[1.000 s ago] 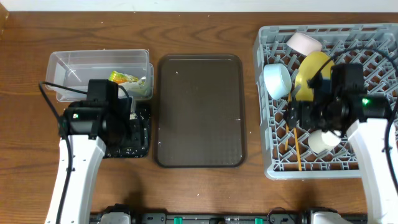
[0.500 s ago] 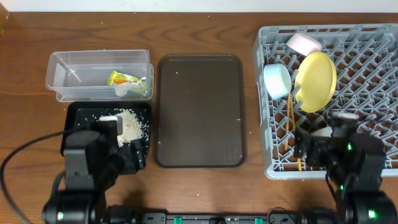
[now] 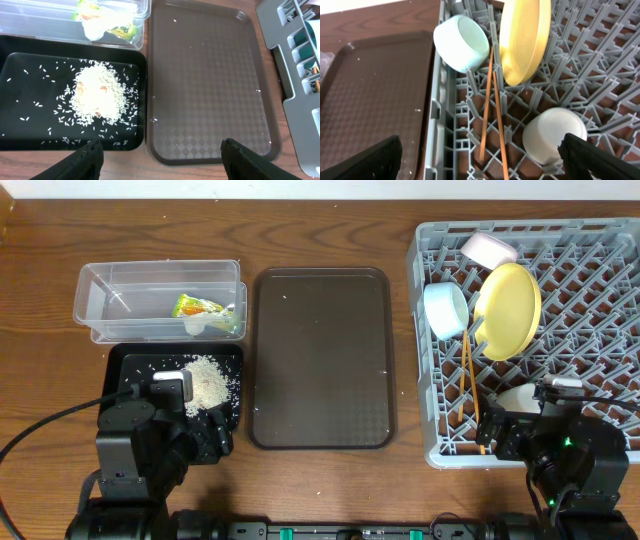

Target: Sort waste into correct bins and load items into the dishwasher rack

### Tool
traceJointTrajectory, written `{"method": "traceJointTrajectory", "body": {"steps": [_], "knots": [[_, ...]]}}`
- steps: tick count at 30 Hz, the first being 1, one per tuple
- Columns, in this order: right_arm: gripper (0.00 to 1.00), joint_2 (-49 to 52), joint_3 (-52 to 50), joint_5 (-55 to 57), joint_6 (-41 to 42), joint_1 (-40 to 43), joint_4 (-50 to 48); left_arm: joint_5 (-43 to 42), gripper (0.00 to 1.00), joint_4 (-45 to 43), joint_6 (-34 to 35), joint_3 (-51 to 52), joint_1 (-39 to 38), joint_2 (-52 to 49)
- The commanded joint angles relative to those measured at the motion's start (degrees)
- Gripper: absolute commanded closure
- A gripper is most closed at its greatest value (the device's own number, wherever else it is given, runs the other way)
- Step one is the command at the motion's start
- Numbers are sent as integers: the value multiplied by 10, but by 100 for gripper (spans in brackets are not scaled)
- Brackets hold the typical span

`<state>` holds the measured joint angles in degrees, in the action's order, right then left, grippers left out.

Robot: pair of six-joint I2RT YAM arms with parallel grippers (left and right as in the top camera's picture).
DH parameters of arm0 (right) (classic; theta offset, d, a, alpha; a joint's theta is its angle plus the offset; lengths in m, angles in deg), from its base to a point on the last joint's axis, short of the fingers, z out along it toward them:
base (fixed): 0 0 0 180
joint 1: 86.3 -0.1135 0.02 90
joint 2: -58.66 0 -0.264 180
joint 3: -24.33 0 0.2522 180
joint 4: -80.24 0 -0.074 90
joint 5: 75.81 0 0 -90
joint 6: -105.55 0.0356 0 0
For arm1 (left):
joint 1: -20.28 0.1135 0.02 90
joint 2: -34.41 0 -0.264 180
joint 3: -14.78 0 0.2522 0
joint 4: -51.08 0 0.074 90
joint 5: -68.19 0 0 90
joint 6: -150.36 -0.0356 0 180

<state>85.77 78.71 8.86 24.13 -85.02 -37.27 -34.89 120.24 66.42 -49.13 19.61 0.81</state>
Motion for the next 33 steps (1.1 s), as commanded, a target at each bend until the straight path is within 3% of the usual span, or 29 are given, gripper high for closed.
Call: {"method": "traceJointTrajectory", "body": {"steps": [1,20,25,33], "knots": [[1,-2,-6,6,8,2,12,7,22,-2,4,5,0,0],[1,-18,-7,44,-12,1,82,7,22,-2,4,5,0,0],[1,-86,-37,45,-21,1,29,7,22,-2,4,5,0,0],[1,-226,-183,45,-31,-24,-135,7,22,-2,4,5,0,0]]}}
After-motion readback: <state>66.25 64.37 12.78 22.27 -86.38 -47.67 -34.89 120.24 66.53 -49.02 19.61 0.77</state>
